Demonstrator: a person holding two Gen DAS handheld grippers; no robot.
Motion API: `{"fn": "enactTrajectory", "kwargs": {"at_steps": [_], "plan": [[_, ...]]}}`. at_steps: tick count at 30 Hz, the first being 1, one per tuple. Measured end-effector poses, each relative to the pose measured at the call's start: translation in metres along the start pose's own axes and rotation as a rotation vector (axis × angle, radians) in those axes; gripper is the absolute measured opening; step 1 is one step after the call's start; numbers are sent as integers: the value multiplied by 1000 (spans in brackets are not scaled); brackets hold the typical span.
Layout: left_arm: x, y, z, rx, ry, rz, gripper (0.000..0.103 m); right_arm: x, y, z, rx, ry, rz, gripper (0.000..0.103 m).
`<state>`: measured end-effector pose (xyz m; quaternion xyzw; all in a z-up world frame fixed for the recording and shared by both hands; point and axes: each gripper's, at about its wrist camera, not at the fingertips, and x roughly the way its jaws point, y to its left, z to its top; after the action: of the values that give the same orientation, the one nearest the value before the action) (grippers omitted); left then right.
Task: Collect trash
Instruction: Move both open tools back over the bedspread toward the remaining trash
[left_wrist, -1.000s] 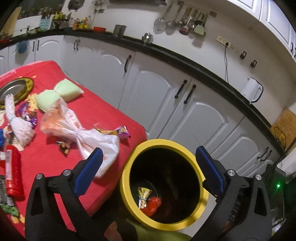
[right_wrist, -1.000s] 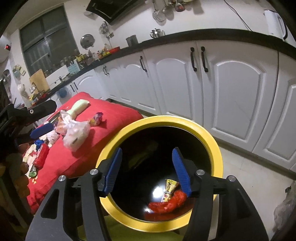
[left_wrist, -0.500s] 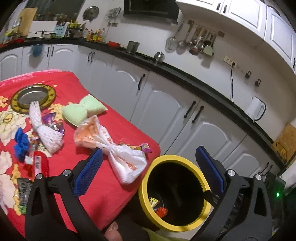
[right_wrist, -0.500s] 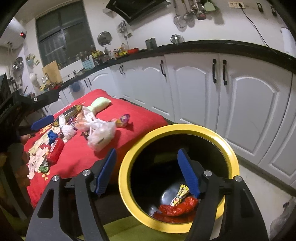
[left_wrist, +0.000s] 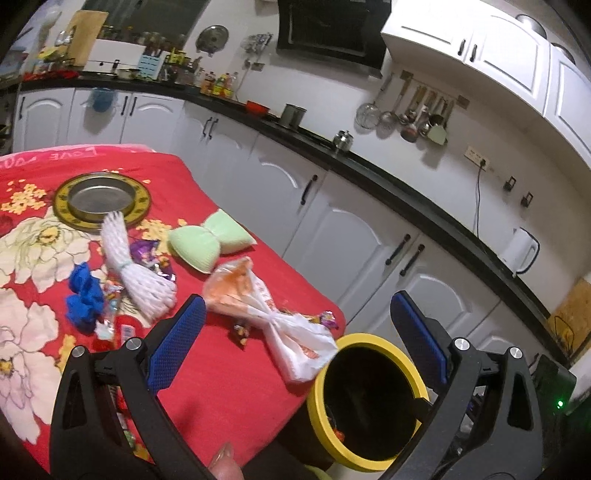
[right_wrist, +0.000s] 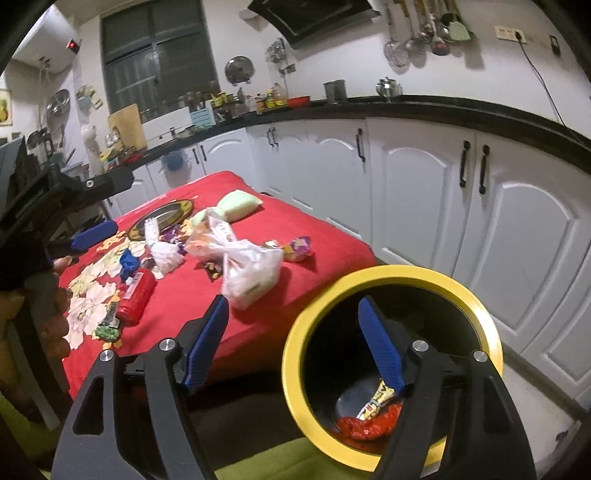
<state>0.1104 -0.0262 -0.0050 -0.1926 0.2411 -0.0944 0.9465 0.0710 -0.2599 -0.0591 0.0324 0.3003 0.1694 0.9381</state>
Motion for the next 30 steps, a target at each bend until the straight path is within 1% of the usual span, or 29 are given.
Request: {"fn": "enactTrajectory", "kwargs": {"at_steps": [8,17,22,30], "plan": [[-9,30,22,-26,-40,56,92,17,32,13,-63,14,37,73],[-14,64,50,-65,-71,135,92,41,61,27,-129,24,64,75],[-5,86,61,-89,-43,171,92,63,68,32,-150,53,62,75],[20,120,76,-122,27,220,92,97,58,36,-120,96,21,75]]}}
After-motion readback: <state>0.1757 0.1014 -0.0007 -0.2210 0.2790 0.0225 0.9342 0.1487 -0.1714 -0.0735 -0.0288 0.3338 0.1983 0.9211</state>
